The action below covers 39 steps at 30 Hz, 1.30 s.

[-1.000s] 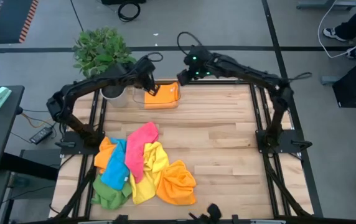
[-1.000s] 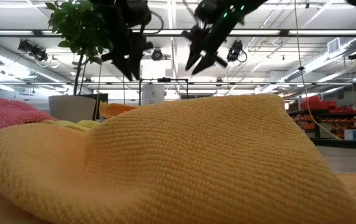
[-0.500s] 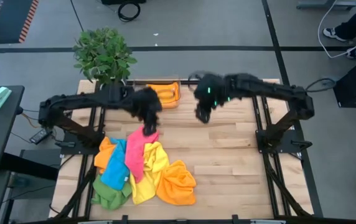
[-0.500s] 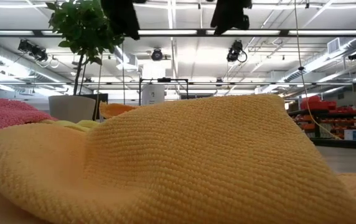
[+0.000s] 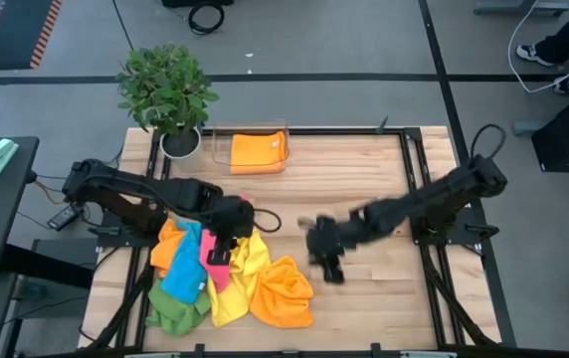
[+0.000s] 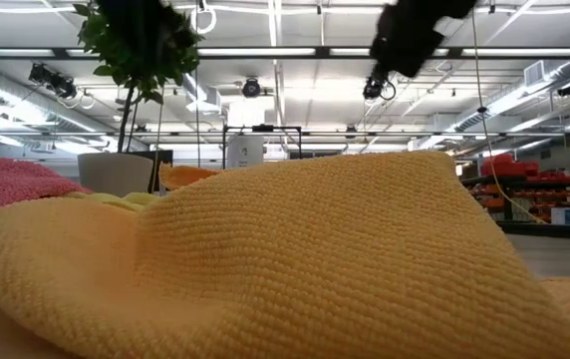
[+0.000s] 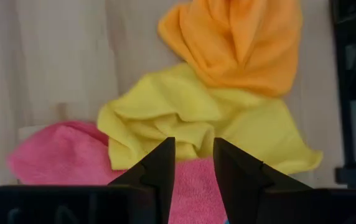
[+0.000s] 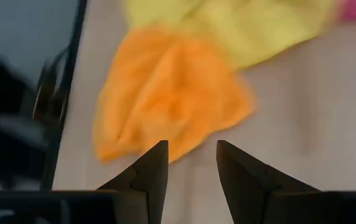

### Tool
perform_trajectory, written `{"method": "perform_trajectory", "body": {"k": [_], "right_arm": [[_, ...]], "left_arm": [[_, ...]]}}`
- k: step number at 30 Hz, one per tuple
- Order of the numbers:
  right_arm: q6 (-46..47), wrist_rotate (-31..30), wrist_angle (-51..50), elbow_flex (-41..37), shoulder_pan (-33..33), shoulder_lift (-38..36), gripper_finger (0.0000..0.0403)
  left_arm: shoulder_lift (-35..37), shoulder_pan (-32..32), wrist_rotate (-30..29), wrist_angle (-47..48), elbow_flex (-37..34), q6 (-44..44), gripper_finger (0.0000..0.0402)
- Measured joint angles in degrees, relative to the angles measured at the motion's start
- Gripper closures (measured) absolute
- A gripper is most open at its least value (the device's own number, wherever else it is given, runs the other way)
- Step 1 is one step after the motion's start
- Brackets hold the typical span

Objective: Fold microfiber towels
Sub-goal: Fold the right orange microfiber cloth

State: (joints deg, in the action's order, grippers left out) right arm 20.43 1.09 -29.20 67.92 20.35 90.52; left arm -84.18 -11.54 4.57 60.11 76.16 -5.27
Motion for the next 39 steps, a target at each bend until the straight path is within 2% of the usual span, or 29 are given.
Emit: {"method": "perform_trajectory", "body": {"k": [2, 7, 10, 14, 18, 28, 31, 35, 39], "right_arm": [[-0.46, -1.6, 3.38, -2.42, 3.74, 1.18, 0.026], [2.46, -11.11, 8.34, -5.72, 10.94, 4.18, 0.026], [2.53, -12.03, 12.31, -6.1, 13.49, 8.01, 0.026], [5.66, -14.83, 13.81, -5.86, 14.75, 13.83, 0.026], [10.49, -20.0, 14.31, -5.73, 14.35, 16.49, 0.026], [9.1, -17.12, 18.75, -5.71, 13.37, 18.74, 0.0264], [8.98, -17.41, 18.39, -5.73, 12.91, 18.51, 0.0296], [9.48, -16.2, 17.63, -5.73, 11.98, 17.16, 0.0382], [9.69, -14.44, 12.93, -5.73, 10.52, 12.58, 0.0396]], "left_arm": [[0.85, -0.76, -0.05, -0.5, -3.28, -0.03, 0.0292], [1.77, -2.13, 0.08, -6.38, -10.45, -2.47, 0.03], [2.19, -2.9, -0.03, -8.57, -13.33, -3.95, 0.0304], [2.23, -3.27, 0.12, -11.42, -14.76, -4.91, 0.0308], [2.23, -3.21, 0.03, -12.59, -14.73, -5.32, 0.0306], [2.23, -3.0, 0.01, -14.83, -14.73, -6.35, 0.0317], [2.23, -3.06, 0.02, -16.27, -14.73, -6.97, 0.0319], [2.23, -3.22, 0.01, -20.98, -14.74, -7.12, 0.0318], [2.23, -3.16, -1.9, -25.53, -14.73, -5.97, 0.0322]]}}
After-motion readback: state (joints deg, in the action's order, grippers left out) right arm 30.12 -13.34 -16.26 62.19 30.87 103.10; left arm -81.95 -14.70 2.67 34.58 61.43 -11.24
